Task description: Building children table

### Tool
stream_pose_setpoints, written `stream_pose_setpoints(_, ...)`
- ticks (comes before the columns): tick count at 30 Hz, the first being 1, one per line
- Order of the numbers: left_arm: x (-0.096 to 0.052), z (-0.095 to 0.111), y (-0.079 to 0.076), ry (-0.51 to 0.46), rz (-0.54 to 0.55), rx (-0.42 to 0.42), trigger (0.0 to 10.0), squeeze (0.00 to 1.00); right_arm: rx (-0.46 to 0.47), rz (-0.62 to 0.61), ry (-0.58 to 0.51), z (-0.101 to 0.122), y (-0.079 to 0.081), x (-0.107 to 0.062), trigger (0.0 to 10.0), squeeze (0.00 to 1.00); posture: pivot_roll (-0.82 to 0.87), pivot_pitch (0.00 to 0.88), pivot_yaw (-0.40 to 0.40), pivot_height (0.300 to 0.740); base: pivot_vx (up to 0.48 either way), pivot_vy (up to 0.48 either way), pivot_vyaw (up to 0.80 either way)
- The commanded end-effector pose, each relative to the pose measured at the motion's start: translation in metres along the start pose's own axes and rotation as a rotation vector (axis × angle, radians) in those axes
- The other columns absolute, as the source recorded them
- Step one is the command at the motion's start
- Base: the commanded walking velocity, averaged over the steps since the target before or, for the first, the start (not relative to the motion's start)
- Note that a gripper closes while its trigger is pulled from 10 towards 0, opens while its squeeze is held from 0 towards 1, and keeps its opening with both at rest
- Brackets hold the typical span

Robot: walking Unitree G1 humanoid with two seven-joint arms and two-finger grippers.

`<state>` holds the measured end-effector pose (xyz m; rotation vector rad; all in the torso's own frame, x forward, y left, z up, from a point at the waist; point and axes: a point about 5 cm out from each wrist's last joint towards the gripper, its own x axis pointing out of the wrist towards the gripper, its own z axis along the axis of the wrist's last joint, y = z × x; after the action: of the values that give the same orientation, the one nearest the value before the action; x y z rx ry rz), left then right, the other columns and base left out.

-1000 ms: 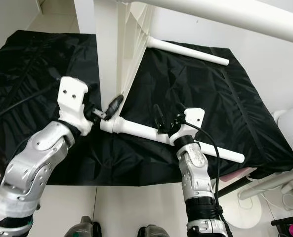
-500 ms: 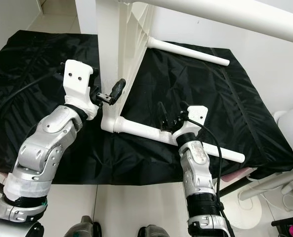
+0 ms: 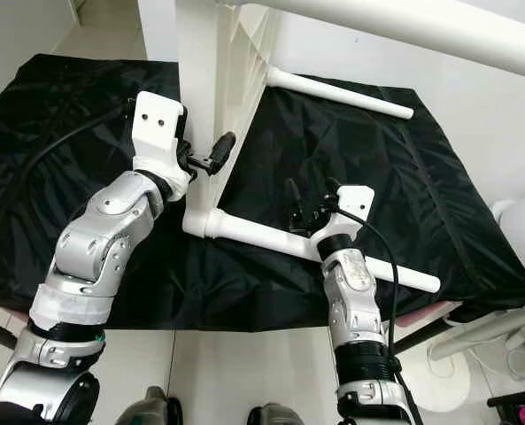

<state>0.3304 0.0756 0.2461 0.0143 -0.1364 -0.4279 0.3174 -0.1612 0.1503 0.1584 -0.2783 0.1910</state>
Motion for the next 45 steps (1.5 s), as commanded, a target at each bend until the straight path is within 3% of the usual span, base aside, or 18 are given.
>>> stream_pose_setpoints(1, 0.004, 0.000, 0.008, 0.016, 0.184, 0.001, 10.0, 0.00, -0.010, -0.015, -0.015, 0.003, -0.003, 0.002, 10.0, 0.00, -0.01, 0.052, -0.043, 0.740, 0.000, 0.000, 0.00)
stream_pose_setpoints(15, 0.017, 0.005, 0.011, 0.041, 0.257, 0.042, 10.0, 0.00, -0.009, -0.038, -0.017, 0.001, -0.002, 0.001, 10.0, 0.00, -0.01, 0.060, -0.022, 0.740, 0.000, 0.000, 0.00)
stream_pose_setpoints(17, 0.017, 0.004, 0.014, 0.044, 0.284, 0.035, 9.5, 0.00, -0.009, -0.042, -0.017, 0.000, -0.002, 0.000, 10.0, 0.00, -0.01, 0.060, -0.019, 0.740, 0.000, 0.000, 0.00)
stream_pose_setpoints(18, 0.017, 0.004, 0.016, 0.048, 0.305, 0.028, 8.7, 0.00, -0.009, -0.044, -0.017, 0.000, -0.002, 0.000, 10.0, 0.00, -0.01, 0.060, -0.019, 0.740, 0.000, 0.000, 0.00)
stream_pose_setpoints(20, 0.017, 0.004, 0.018, 0.051, 0.318, 0.023, 8.7, 0.00, -0.009, -0.046, -0.017, 0.000, -0.002, 0.000, 10.0, 0.00, -0.01, 0.060, -0.019, 0.740, 0.000, 0.000, 0.00)
stream_pose_setpoints(21, 0.017, 0.005, 0.018, 0.051, 0.325, 0.033, 4.4, 0.00, -0.009, -0.047, -0.017, 0.000, -0.002, 0.000, 10.0, 0.00, -0.01, 0.061, -0.018, 0.740, 0.000, 0.000, 0.00)
stream_pose_setpoints(22, 0.016, 0.005, 0.019, 0.051, 0.329, 0.041, 4.4, 0.00, -0.009, -0.048, -0.018, 0.000, -0.002, 0.000, 10.0, 0.00, -0.01, 0.061, -0.018, 0.740, 0.000, 0.000, 0.00)
stream_pose_setpoints(23, 0.016, 0.005, 0.020, 0.047, 0.338, 0.045, 1.8, 0.00, -0.009, -0.050, -0.017, 0.000, -0.002, -0.001, 10.0, 0.00, -0.01, 0.061, -0.018, 0.740, 0.000, 0.000, 0.00)
stream_pose_setpoints(26, 0.016, 0.006, 0.021, 0.044, 0.344, 0.047, 1.1, 0.00, -0.009, -0.051, -0.016, -0.001, -0.003, -0.001, 10.0, 0.00, -0.01, 0.061, -0.018, 0.740, 0.000, 0.000, 0.00)
stream_pose_setpoints(27, 0.016, 0.008, 0.022, 0.031, 0.365, 0.052, 0.2, 0.00, -0.010, -0.054, -0.014, -0.001, -0.003, -0.001, 10.0, 0.00, -0.01, 0.063, -0.019, 0.740, 0.000, 0.000, 0.00)
stream_pose_setpoints(33, 0.013, 0.010, 0.025, 0.019, 0.384, 0.073, 0.0, 0.00, -0.011, -0.057, -0.009, -0.002, -0.003, -0.001, 10.0, 0.00, -0.01, 0.064, -0.022, 0.740, 0.000, 0.000, 0.00)
stream_pose_setpoints(41, 0.003, 0.016, 0.036, -0.017, 0.434, 0.128, 0.0, 0.00, -0.014, -0.062, -0.003, -0.003, -0.004, -0.002, 10.0, 0.00, -0.01, 0.066, -0.025, 0.740, 0.000, 0.000, 0.00)
stream_pose_setpoints(42, 0.001, 0.015, 0.037, -0.014, 0.436, 0.147, 2.6, 0.00, -0.014, -0.062, -0.002, -0.004, -0.004, -0.002, 10.0, 0.00, -0.01, 0.068, -0.025, 0.740, 0.000, 0.000, 0.00)
stream_pose_setpoints(43, 0.001, 0.015, 0.037, -0.011, 0.436, 0.159, 2.6, 0.00, -0.014, -0.062, -0.002, -0.004, -0.004, -0.002, 10.0, 0.00, -0.01, 0.068, -0.025, 0.740, 0.000, 0.000, 0.00)
stream_pose_setpoints(44, -0.001, 0.014, 0.039, -0.009, 0.445, 0.169, 10.0, 0.00, -0.015, -0.063, 0.000, -0.004, -0.005, -0.003, 10.0, 0.00, -0.01, 0.070, -0.026, 0.740, 0.000, 0.000, 0.00)
stream_pose_setpoints(45, -0.001, 0.014, 0.039, -0.009, 0.445, 0.169, 10.0, 0.00, -0.015, -0.063, 0.000, -0.004, -0.005, -0.003, 10.0, 0.00, -0.01, 0.070, -0.026, 0.740, 0.000, 0.000, 0.00)
